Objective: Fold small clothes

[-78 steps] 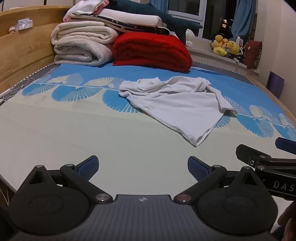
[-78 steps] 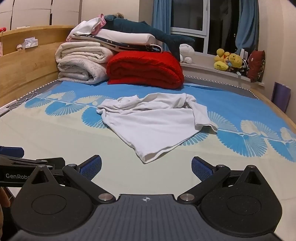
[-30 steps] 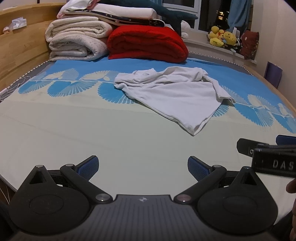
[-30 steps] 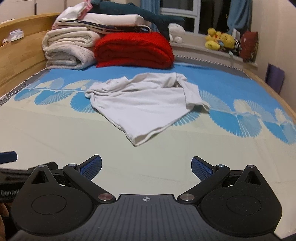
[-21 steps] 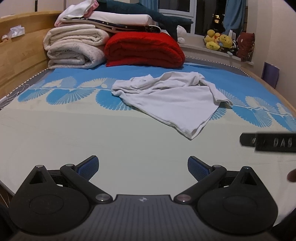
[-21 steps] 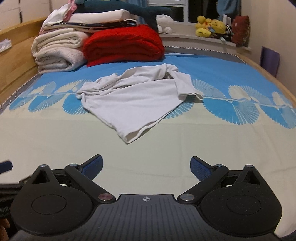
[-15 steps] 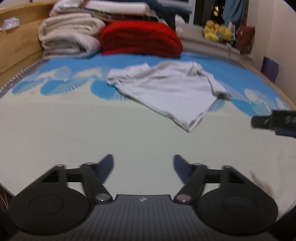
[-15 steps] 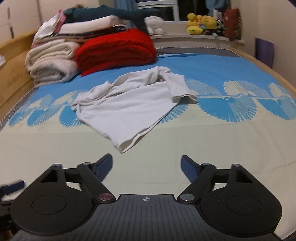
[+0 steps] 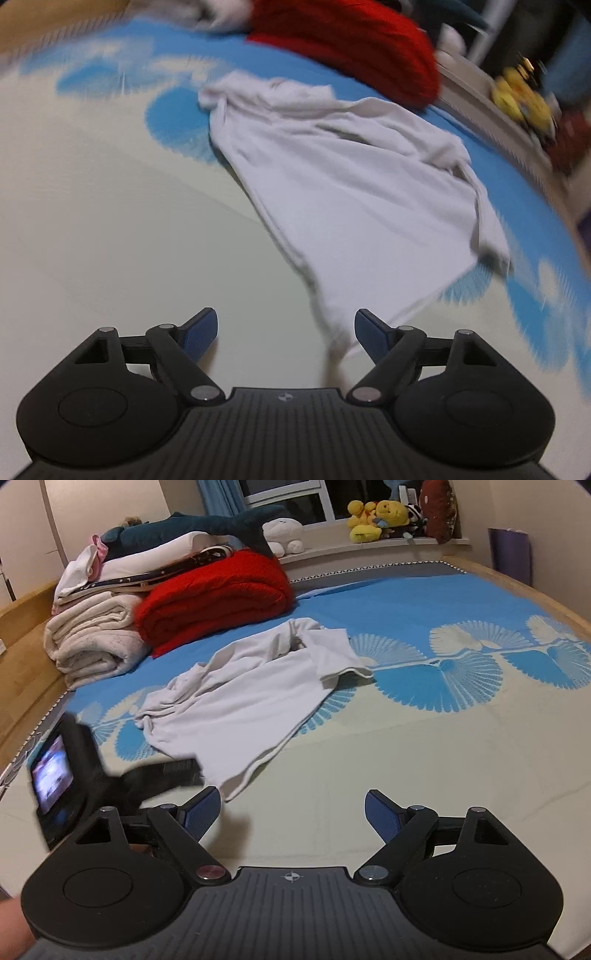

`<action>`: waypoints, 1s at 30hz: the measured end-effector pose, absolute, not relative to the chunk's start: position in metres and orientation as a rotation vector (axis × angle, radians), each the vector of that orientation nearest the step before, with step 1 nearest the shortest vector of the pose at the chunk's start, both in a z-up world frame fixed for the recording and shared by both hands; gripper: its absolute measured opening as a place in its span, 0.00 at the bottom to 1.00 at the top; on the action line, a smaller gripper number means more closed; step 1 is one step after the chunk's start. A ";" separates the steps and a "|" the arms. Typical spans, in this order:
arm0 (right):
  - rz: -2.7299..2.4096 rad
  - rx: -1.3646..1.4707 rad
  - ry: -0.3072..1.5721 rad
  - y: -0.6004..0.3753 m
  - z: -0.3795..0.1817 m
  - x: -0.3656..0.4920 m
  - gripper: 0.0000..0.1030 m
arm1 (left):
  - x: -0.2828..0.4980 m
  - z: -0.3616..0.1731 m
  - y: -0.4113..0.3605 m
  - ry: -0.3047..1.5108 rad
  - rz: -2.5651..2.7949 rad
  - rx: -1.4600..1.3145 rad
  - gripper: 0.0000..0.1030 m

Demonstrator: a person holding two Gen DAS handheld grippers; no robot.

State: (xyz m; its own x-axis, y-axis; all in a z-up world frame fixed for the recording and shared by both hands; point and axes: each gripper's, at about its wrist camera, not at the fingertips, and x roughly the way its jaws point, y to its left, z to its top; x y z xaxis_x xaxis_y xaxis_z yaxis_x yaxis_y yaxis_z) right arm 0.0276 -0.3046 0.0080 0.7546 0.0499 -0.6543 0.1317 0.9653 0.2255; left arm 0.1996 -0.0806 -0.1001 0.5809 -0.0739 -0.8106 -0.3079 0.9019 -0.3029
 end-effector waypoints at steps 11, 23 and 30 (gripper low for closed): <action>-0.083 0.224 0.759 -0.301 -0.004 0.041 0.73 | 0.253 -0.121 -0.104 1.009 0.123 -0.323 0.05; -0.121 0.207 0.755 -0.300 -0.005 0.037 0.30 | 0.160 -0.076 -0.060 1.001 0.030 -0.049 0.04; -0.114 0.151 0.700 -0.283 0.001 0.017 0.30 | 0.071 -0.070 0.013 1.102 0.152 -0.010 0.04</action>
State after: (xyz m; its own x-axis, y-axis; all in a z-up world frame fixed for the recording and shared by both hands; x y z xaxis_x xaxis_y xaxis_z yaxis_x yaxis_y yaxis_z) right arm 0.0169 -0.2832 0.0012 0.7595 -0.0540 -0.6482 0.1554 0.9828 0.1001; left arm 0.0709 0.0130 -0.0705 0.4429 0.1174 -0.8889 -0.1277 0.9895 0.0670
